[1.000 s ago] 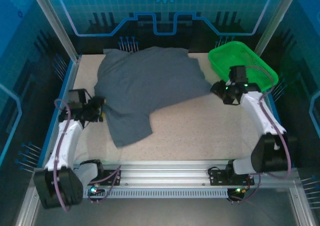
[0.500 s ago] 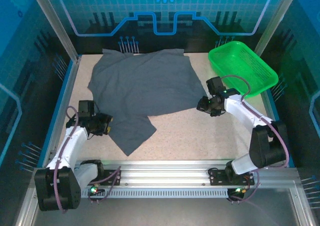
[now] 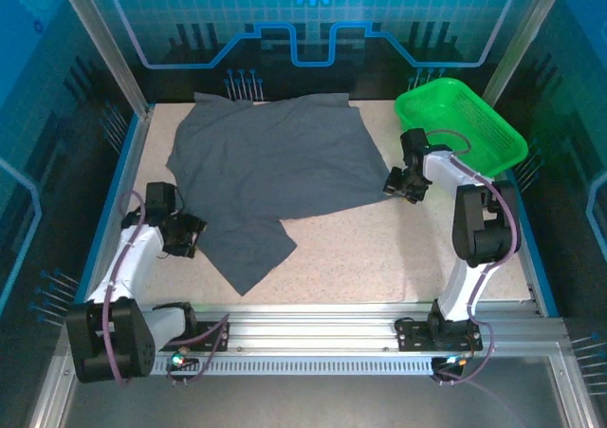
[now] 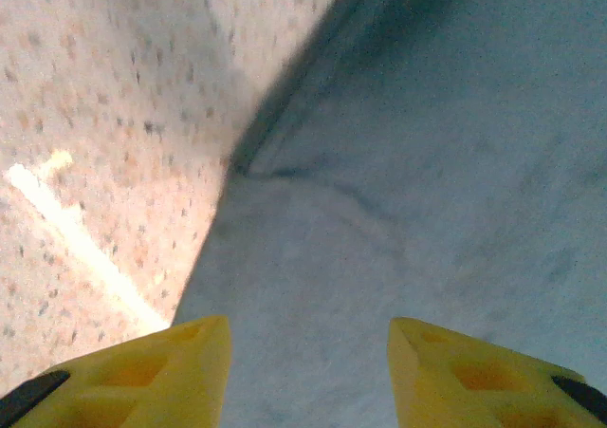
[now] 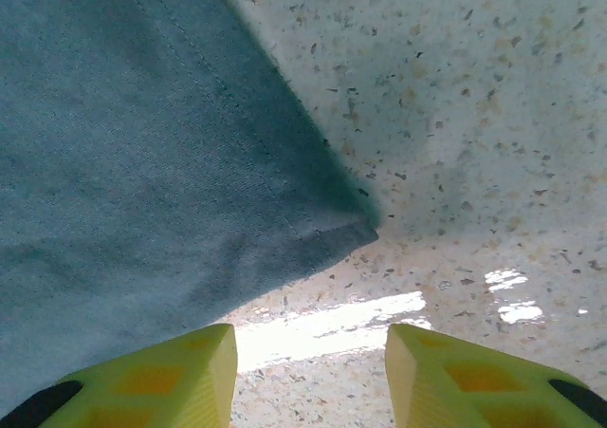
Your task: Fold and stack the t-shirts
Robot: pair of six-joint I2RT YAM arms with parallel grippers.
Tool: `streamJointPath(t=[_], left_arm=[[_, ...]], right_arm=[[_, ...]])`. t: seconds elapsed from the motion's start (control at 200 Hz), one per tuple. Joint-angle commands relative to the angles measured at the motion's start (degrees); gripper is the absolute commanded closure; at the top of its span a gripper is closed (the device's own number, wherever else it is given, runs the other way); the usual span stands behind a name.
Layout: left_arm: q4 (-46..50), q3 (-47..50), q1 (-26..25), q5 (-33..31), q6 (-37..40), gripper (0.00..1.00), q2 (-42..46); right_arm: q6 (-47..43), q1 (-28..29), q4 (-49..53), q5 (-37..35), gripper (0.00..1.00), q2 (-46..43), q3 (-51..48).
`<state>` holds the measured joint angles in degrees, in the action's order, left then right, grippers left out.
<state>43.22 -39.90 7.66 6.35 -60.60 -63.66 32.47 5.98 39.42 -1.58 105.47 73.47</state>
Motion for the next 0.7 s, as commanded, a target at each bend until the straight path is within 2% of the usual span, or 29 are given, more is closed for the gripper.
streamJointPath(t=[0.0, 0.17, 0.255, 0.41, 0.535, 0.61, 0.695], left_arm=[[6.8, 2.9, -7.4, 0.8, -5.5, 0.53, 3.8], [6.3, 8.9, -23.1, 0.9, -17.8, 0.51, 7.6], [4.9, 10.7, -28.0, 0.2, -21.8, 0.5, 6.7], [-2.9, 13.3, -32.2, 0.5, -26.6, 0.48, 2.1], [-7.8, 12.2, -34.3, 0.5, -27.3, 0.49, -4.0], [-9.2, 11.7, -35.4, 0.7, -26.9, 0.55, -7.4], [-8.9, 11.6, -35.6, -0.8, -26.2, 0.69, -9.2]], right_arm=[[-2.6, -0.2, 3.4, -1.2, 0.53, 0.7, 1.5], [-3.5, 0.5, 4.1, -0.8, 0.52, 0.9, 2.4], [-3.9, 1.2, 4.6, -0.6, 0.52, 0.9, 3.4], [-3.9, 2.7, 5.1, 0.0, 0.52, 0.5, 4.8], [-3.7, 3.8, 5.3, 0.4, 0.52, 0.0, 4.7], [-3.5, 4.1, 5.3, 0.4, 0.52, -0.5, 3.9], [-3.1, 4.0, 4.9, -0.1, 0.52, -1.2, 2.7]])
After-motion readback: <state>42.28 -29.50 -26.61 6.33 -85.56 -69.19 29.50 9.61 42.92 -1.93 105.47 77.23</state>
